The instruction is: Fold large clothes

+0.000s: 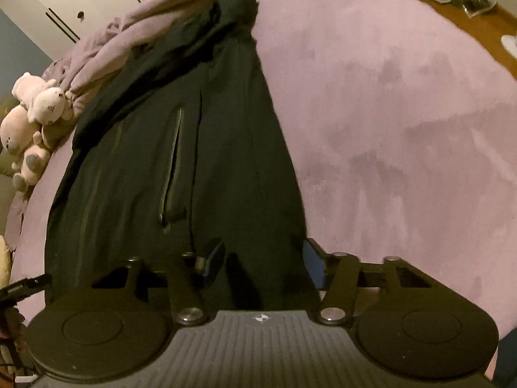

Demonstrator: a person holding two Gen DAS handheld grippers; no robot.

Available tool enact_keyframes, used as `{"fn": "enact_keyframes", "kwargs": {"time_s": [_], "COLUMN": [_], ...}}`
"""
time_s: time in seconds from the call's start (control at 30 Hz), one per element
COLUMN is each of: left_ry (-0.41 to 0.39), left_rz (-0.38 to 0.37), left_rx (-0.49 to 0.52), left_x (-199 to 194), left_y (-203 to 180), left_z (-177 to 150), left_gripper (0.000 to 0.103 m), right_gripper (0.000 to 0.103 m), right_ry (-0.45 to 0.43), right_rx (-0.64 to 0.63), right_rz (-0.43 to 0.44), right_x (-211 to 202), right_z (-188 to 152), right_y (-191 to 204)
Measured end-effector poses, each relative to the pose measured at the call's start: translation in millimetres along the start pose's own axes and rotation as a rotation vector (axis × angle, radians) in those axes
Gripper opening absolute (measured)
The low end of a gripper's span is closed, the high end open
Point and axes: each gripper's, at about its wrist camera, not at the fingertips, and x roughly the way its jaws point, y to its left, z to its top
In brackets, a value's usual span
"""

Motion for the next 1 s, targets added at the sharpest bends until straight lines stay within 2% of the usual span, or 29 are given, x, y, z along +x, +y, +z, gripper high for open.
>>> {"fn": "enact_keyframes", "kwargs": {"time_s": [0.1,0.17,0.23,0.3,0.33,0.4,0.47,0.53,0.63,0.73,0.87,1.0], "left_ry": [0.021,0.057,0.089,0.095,0.104,0.113,0.124,0.132,0.149,0.185,0.234,0.244], "left_rz": [-0.020,-0.070,-0.119,-0.133,-0.130,-0.141,-0.151,-0.166,-0.197,-0.212,-0.249,-0.260], "left_rx": [-0.042,-0.080,-0.123,-0.111,-0.102,-0.087,-0.054,-0.044,-0.045,-0.018,-0.038,-0.033], "left_x": [-1.7,2.3,5.4,6.7,7.8,7.0,8.1,11.6,16.7,22.1,25.6,30.1], "left_y": [12.1,20.1,27.7,31.3,32.3,32.9,31.9,32.2,31.0,28.2,36.9,39.1], "left_z": [-5.0,-6.2,-8.6,-9.2,-9.3,-8.3,-7.6,-7.0,-6.1,-2.2,7.7,12.7], "left_gripper": [0.087,0.080,0.075,0.071,0.066,0.066,0.069,0.075,0.083,0.084,0.081,0.077], "right_gripper": [0.037,0.030,0.028,0.028,0.028,0.029,0.033,0.043,0.043,0.043,0.043,0.051], "right_ry": [0.019,0.030,0.039,0.050,0.059,0.076,0.092,0.113,0.119,0.142,0.154,0.143], "right_rx": [0.022,0.042,0.041,0.037,0.034,0.035,0.045,0.061,0.104,0.143,0.151,0.160], "right_rz": [0.006,0.036,0.056,0.075,0.076,0.067,0.065,0.060,0.091,0.137,0.120,0.113], "right_x": [-0.1,-3.0,-6.2,-6.6,-5.3,-1.1,2.6,6.8,9.6,11.9,11.6,6.8], "right_z": [-2.9,-2.0,-0.5,1.9,3.0,5.0,6.7,8.6,6.5,5.4,9.3,11.9], "right_y": [-7.0,-11.6,-11.8,-11.7,-11.9,-12.9,-15.6,-19.6,-24.6,-28.2,-33.0,-36.6]}}
